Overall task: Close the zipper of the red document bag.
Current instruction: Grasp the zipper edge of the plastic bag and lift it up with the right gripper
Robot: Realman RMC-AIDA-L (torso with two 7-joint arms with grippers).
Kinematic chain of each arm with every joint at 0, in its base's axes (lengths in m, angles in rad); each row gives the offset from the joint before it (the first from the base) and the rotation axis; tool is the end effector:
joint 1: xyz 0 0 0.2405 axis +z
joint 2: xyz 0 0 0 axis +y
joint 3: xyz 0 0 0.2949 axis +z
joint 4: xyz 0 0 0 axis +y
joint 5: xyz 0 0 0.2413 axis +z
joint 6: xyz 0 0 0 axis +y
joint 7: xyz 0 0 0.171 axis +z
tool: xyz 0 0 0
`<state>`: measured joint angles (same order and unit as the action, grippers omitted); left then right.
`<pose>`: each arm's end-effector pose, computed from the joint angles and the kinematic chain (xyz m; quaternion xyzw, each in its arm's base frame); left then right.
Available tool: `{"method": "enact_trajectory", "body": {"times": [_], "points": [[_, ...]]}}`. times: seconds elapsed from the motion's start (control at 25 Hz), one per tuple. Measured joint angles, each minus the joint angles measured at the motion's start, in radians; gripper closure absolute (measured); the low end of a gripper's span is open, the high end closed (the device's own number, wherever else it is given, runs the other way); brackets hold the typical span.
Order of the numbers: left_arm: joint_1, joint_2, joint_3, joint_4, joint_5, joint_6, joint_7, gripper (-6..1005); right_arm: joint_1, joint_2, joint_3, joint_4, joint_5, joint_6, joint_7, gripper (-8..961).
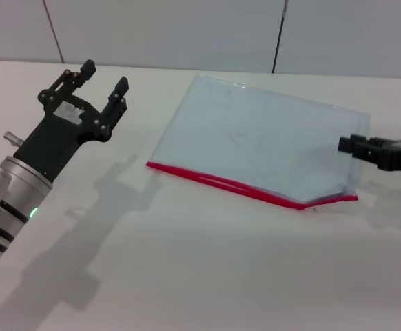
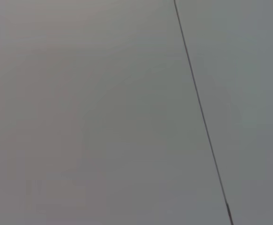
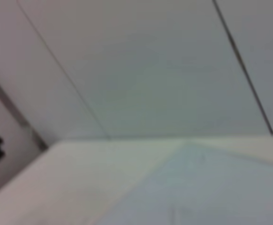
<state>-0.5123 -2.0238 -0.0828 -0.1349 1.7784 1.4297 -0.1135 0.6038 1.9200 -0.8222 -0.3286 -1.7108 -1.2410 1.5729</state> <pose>-0.3282 0.3807 -0.0522 -0.7621 -0.0824 -0.3520 0.5372 0.3393 0.4327 -0.0217 -0.8524 0.4026 0.2621 0.2063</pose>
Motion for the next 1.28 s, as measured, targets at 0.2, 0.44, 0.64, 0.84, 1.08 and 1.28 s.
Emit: {"method": "enact_trajectory", "body": {"times": [0.2, 0.44, 0.64, 0.84, 1.08, 1.28], "points": [[0.002, 0.001, 0.0, 0.002, -0.008, 0.0, 0.0, 414, 0.0, -0.003, 0.001, -0.075, -0.158, -0.028, 0.081, 567], [0.008, 0.001, 0.0, 0.002, -0.008, -0.001, 0.0, 415, -0.029, 0.06, 0.002, -0.271, -0.312, -0.126, -0.061, 502], [0.011, 0.002, 0.0, 0.002, -0.008, -0.002, 0.0, 415, -0.058, 0.111, -0.015, -0.433, -0.373, -0.142, -0.136, 473], [0.011, 0.003, 0.0, 0.002, -0.009, -0.002, 0.0, 415, -0.054, 0.11, -0.022, -0.452, -0.404, -0.14, -0.217, 471], [0.009, 0.004, 0.0, 0.001, -0.011, -0.012, 0.0, 415, -0.032, 0.112, -0.05, -0.504, -0.508, -0.135, -0.234, 471], [0.009, 0.004, 0.0, 0.001, -0.011, -0.015, 0.0, 415, 0.004, 0.115, -0.146, -0.57, -0.596, -0.132, -0.173, 472]]}}
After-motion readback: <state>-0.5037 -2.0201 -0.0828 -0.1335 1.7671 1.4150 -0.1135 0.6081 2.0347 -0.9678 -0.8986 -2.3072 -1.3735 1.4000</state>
